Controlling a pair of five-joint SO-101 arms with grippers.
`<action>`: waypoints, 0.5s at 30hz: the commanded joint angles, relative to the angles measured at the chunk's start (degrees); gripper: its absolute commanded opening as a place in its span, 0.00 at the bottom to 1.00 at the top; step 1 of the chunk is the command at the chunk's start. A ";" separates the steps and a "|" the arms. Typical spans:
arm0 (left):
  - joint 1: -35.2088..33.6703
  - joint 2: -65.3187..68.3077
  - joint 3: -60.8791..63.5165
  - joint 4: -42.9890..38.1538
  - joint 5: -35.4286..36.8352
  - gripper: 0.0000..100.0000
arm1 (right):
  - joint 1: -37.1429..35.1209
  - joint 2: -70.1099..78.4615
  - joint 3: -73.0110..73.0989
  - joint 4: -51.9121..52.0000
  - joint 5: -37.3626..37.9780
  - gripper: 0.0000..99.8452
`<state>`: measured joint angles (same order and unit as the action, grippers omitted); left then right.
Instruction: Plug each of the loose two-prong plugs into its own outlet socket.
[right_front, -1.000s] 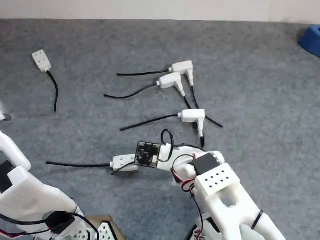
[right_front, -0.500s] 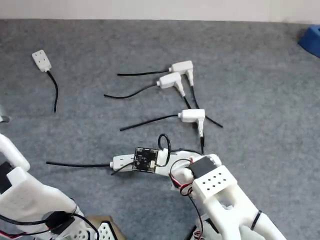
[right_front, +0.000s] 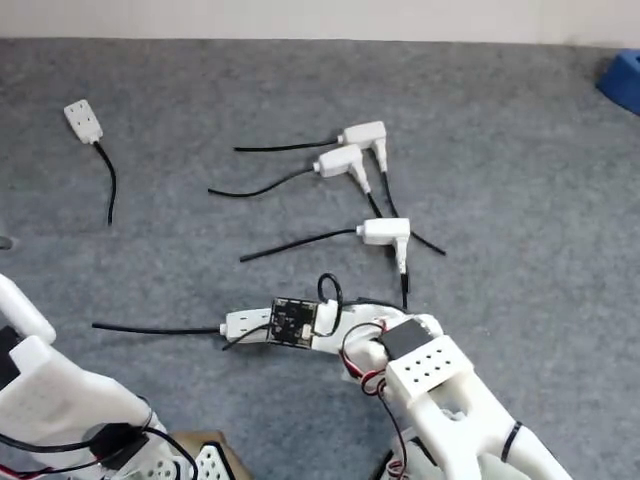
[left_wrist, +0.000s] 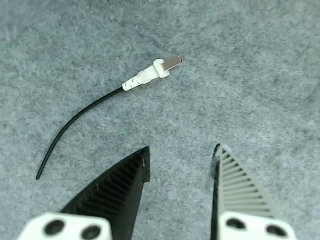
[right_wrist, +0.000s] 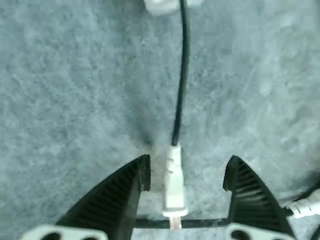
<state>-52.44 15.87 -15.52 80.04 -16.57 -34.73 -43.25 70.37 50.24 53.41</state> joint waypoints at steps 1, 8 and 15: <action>-0.84 -1.10 -2.15 -0.44 -1.93 0.21 | 1.45 -0.13 0.40 -1.01 0.00 0.24; -1.80 -1.19 -2.15 -0.35 -2.46 0.21 | 1.54 -0.13 0.66 -1.01 0.09 0.24; -3.38 -1.19 -2.15 -0.35 -2.55 0.21 | 1.54 -0.13 0.75 -1.01 0.09 0.24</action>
<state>-54.99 15.87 -15.52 80.04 -18.59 -34.11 -43.25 71.34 49.98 53.41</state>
